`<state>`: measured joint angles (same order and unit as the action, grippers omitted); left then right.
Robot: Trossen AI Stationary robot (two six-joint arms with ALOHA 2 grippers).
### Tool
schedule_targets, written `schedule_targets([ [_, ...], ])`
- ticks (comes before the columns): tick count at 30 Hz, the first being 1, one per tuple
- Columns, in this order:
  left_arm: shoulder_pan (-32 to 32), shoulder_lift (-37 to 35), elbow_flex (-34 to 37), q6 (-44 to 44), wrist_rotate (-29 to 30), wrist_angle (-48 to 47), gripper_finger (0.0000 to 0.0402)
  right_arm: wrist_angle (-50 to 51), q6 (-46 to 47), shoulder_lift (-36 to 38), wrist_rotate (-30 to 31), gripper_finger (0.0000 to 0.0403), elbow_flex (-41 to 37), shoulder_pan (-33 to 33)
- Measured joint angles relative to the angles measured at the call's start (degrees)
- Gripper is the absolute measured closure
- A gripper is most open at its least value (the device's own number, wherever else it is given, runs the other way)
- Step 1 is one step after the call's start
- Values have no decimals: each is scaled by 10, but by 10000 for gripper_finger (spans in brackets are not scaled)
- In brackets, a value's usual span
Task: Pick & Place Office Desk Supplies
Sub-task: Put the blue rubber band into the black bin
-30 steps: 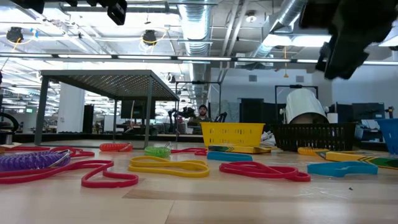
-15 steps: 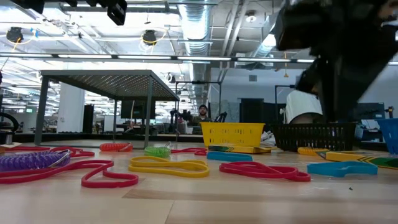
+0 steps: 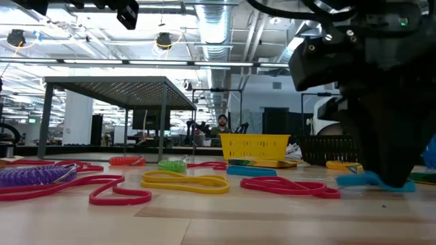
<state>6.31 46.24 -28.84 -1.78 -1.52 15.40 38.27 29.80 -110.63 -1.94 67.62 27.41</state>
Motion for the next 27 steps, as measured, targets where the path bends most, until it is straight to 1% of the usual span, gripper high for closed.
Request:
schedule_targets([
  [3,0,0,0,0,0,0,390,15,0,-16,20,306,13,4],
  [7,0,0,0,0,0,-1,390,21,-7,-17,33,306,21,5],
  [13,0,0,0,0,0,0,390,42,-9,4,55,306,30,3],
  [20,0,0,0,0,0,0,390,40,-2,26,37,306,34,4],
  [27,0,0,0,0,0,0,390,48,0,24,50,306,33,-3],
])
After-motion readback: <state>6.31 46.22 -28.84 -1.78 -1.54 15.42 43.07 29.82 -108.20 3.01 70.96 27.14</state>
